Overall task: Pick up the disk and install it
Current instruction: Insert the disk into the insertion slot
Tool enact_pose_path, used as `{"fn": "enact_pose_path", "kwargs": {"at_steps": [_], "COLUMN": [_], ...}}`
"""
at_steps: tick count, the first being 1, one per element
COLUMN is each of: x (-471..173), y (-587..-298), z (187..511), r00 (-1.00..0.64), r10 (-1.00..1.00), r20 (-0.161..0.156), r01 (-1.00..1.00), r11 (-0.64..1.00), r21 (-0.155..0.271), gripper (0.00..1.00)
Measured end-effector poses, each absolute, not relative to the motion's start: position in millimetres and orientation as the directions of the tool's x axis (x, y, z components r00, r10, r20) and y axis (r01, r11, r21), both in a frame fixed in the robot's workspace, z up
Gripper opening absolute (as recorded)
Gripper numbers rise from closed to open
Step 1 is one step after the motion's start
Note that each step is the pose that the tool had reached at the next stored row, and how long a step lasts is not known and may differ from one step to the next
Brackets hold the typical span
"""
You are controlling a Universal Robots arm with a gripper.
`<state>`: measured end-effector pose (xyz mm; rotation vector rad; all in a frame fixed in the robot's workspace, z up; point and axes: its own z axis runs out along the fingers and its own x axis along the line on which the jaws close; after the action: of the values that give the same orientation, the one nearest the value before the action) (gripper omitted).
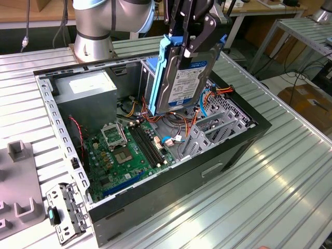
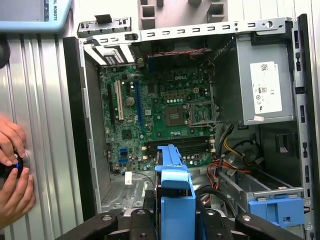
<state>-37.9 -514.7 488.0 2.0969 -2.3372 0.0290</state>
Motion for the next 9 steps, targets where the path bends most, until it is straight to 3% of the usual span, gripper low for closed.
{"fn": "enact_pose_path", "kwargs": {"at_steps": [9], "x": [-6.4], "y": [-527.0], "z": [485.8], "r00": [-0.108], "r10": [-0.994], "r20": [0.015], "r01": [-0.994], "r11": [0.108], "r21": [-0.012], "gripper": [0.36]}}
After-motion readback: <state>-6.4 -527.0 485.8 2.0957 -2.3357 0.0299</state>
